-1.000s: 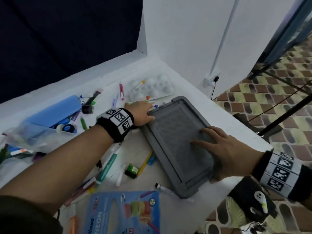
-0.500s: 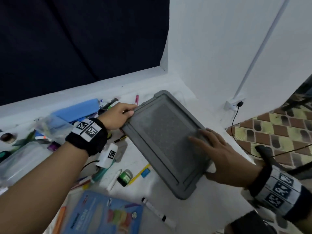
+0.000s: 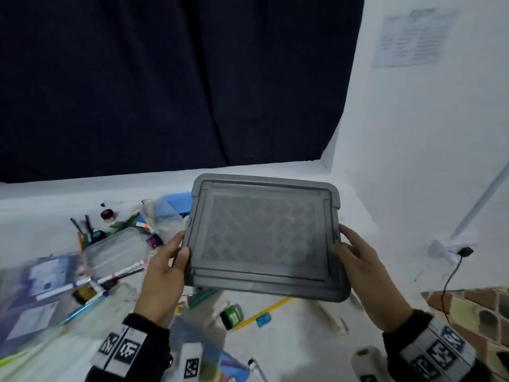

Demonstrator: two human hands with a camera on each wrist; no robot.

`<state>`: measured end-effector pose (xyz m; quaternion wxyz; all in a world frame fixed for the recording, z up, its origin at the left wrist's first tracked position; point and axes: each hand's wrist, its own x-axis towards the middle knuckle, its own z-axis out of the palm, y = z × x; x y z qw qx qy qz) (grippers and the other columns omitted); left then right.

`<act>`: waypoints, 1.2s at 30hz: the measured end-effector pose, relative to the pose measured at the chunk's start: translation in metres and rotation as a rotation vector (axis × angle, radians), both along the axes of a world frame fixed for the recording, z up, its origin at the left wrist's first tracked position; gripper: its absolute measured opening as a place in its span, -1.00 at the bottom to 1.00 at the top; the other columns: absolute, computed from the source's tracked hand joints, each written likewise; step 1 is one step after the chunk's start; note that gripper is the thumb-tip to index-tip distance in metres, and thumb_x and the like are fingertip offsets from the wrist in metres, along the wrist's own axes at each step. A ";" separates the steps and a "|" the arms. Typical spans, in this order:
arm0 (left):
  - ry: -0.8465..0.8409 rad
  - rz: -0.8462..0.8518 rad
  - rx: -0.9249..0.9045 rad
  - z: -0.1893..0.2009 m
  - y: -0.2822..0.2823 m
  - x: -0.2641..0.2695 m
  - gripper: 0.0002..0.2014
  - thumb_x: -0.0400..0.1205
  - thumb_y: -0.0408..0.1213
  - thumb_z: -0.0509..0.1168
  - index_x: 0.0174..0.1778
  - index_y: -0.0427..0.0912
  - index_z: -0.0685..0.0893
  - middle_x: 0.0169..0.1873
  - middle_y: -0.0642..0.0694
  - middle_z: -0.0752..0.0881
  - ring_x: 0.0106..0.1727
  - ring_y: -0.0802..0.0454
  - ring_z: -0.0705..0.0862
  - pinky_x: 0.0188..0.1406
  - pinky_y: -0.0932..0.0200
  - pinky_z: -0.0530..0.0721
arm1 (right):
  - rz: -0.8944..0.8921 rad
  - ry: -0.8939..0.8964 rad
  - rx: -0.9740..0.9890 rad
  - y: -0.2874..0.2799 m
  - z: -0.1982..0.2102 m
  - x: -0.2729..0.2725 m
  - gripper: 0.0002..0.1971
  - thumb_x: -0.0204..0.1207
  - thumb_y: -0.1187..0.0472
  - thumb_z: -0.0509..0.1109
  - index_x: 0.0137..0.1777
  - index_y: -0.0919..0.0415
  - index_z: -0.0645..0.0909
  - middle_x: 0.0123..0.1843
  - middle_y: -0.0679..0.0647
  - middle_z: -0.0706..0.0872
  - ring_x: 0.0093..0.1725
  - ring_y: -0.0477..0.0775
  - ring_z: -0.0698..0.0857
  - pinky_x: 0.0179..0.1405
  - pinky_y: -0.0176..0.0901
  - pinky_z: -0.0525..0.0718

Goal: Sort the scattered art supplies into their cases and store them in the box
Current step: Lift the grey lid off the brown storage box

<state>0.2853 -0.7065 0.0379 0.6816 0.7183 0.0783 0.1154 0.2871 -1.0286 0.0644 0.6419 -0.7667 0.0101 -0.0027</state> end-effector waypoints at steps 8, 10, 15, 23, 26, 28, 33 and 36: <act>0.014 0.277 0.121 0.003 0.040 -0.054 -0.70 0.69 -0.04 0.27 0.32 0.10 0.71 0.29 0.04 0.71 0.33 0.13 0.66 0.35 0.09 0.59 | 0.065 -0.158 -0.178 0.058 -0.007 0.034 -0.50 0.64 0.27 0.35 0.53 -0.12 0.46 -0.07 0.04 0.59 -0.16 0.04 0.60 -0.08 -0.11 0.61; 0.019 0.316 0.085 0.017 0.050 -0.063 -0.74 0.74 -0.02 0.18 0.11 0.08 0.78 0.10 0.11 0.79 0.23 0.26 0.67 0.20 0.24 0.55 | 0.071 -0.149 -0.081 0.071 -0.007 0.038 -0.59 0.68 0.20 0.33 0.50 -0.09 0.51 -0.19 0.03 0.53 -0.25 -0.03 0.58 -0.13 -0.17 0.54; 0.065 0.358 0.074 0.041 0.098 -0.080 -0.37 0.72 0.28 -0.07 0.05 -0.03 0.83 0.04 0.06 0.84 0.20 0.10 0.65 0.36 -0.12 0.37 | 0.105 -0.120 0.185 0.121 0.012 0.038 -0.74 0.78 0.08 0.17 0.16 -0.13 0.72 -0.17 0.06 0.68 -0.11 0.07 0.67 -0.04 -0.05 0.65; 0.000 0.117 -0.301 0.081 0.226 -0.104 -0.15 0.67 0.38 -0.09 0.47 -0.31 0.60 0.33 -0.45 0.64 0.22 -0.15 0.77 0.62 -0.37 0.24 | 0.284 -0.252 0.315 0.225 0.048 0.018 -0.66 0.80 0.17 0.09 0.32 0.14 0.68 0.30 -0.03 0.75 0.33 -0.06 0.68 0.36 -0.09 0.62; -0.023 0.088 -0.240 0.094 0.279 -0.112 -0.32 0.73 0.25 0.04 0.47 -0.26 0.60 0.35 -0.36 0.68 0.30 -0.17 0.72 0.57 -0.23 0.37 | 0.326 -0.221 0.305 0.277 0.053 0.012 -0.69 0.76 0.02 0.17 0.28 -0.03 0.73 0.28 -0.11 0.77 0.33 -0.06 0.69 0.39 0.14 0.61; -0.042 0.104 -0.110 0.106 0.313 -0.115 -0.48 0.72 0.12 0.17 0.35 -0.22 0.71 0.32 -0.28 0.72 0.32 -0.12 0.71 0.39 0.01 0.60 | 0.346 -0.176 0.351 0.311 0.054 0.008 -0.72 0.72 0.04 0.25 0.28 -0.02 0.74 0.30 -0.07 0.76 0.37 0.01 0.68 0.44 0.28 0.56; -0.052 0.163 0.120 0.125 0.400 -0.123 -0.65 0.63 -0.12 0.38 0.32 -0.11 0.67 0.21 -0.17 0.79 0.23 -0.03 0.75 0.11 0.18 0.71 | 0.384 -0.160 0.371 0.387 0.058 0.008 -0.75 0.69 0.28 0.30 0.25 0.13 0.74 0.22 0.01 0.81 0.28 0.05 0.74 0.36 0.18 0.64; -0.020 0.163 0.189 0.129 0.441 -0.127 -0.55 0.57 -0.08 0.46 0.38 0.04 0.56 0.20 -0.14 0.79 0.24 -0.11 0.74 0.27 -0.20 0.66 | 0.397 -0.177 0.318 0.426 0.054 0.006 -0.71 0.66 0.39 0.31 0.23 0.04 0.69 0.22 0.02 0.80 0.10 -0.02 0.75 0.02 -0.10 0.68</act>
